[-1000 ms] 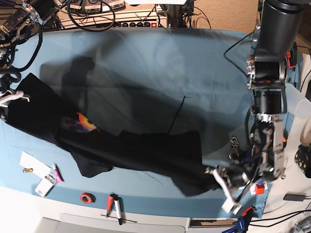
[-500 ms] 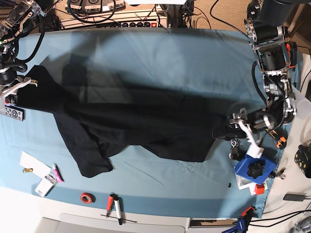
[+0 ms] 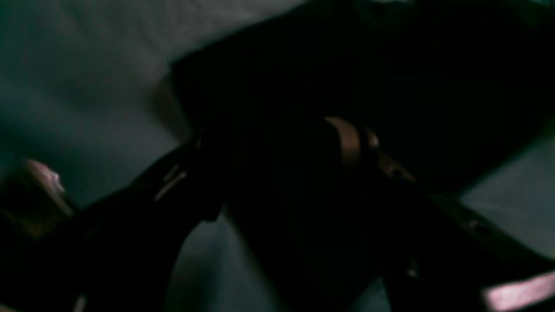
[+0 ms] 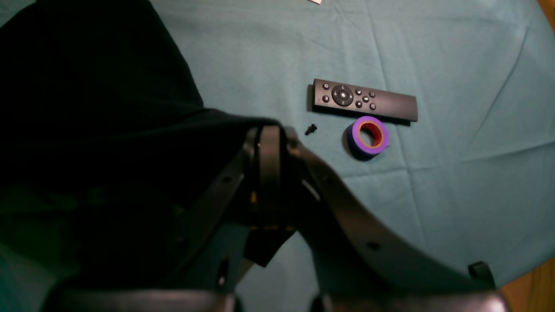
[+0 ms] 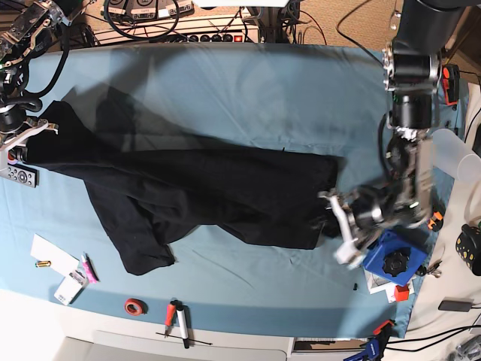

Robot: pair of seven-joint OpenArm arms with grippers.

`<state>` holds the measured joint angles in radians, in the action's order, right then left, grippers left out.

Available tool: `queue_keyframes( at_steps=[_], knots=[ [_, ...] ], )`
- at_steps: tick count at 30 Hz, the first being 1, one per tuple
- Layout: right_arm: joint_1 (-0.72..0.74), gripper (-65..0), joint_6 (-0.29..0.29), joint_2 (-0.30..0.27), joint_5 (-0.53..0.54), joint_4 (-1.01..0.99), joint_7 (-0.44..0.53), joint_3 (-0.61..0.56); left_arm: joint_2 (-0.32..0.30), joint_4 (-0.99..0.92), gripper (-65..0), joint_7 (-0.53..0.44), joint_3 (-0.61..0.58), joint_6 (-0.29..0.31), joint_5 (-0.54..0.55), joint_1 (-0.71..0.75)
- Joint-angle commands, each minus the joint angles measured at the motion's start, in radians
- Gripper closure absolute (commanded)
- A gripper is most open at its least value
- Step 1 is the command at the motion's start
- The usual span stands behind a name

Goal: Layout the t-shirt on the table in an organized manner, then fold the t-shirt properly
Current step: 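Pull the grasped hem away from the right gripper to stretch the shirt, then regrasp the shirt edge with the left gripper and pull it flat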

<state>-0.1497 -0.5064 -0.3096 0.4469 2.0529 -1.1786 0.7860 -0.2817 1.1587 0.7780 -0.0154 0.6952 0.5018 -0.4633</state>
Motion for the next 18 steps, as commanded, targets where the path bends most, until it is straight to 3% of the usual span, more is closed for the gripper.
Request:
queue_keyframes(
  at_steps=[1, 3, 11, 14, 16, 18],
  knots=[
    [0.008, 0.0, 0.002, -0.018, 0.005, 0.013, 0.015, 0.008, -0.006, 0.016, -33.7, -0.058, -0.037, 0.003, -0.030, -0.046],
    [0.008, 0.0, 0.002, -0.018, 0.005, 0.013, 0.003, 0.008, -0.006, 0.016, -33.8, -0.100, -0.116, 0.003, -0.107, -0.068],
    [0.008, 0.0, 0.002, -0.018, -0.025, 0.013, -0.004, 0.008, -0.003, 0.016, -34.0, -0.101, -0.332, -0.031, -0.260, -0.082],
    [0.008, 0.0, 0.002, -0.017, -0.025, 0.013, -0.004, 0.008, 0.000, 0.016, -33.9, -0.107, -0.352, -0.139, -0.266, -0.082],
    [0.008, 0.0, 0.002, -0.018, -0.026, 0.013, -0.004, 0.008, -0.001, 0.016, -30.4, -0.106, -0.348, -0.183, -0.267, -0.083],
    [0.008, 0.0, 0.002, -0.018, -0.026, 0.013, -0.004, 0.008, -0.001, 0.016, -21.7, -0.105, -0.346, -0.182, -0.267, -0.082]
  ],
)
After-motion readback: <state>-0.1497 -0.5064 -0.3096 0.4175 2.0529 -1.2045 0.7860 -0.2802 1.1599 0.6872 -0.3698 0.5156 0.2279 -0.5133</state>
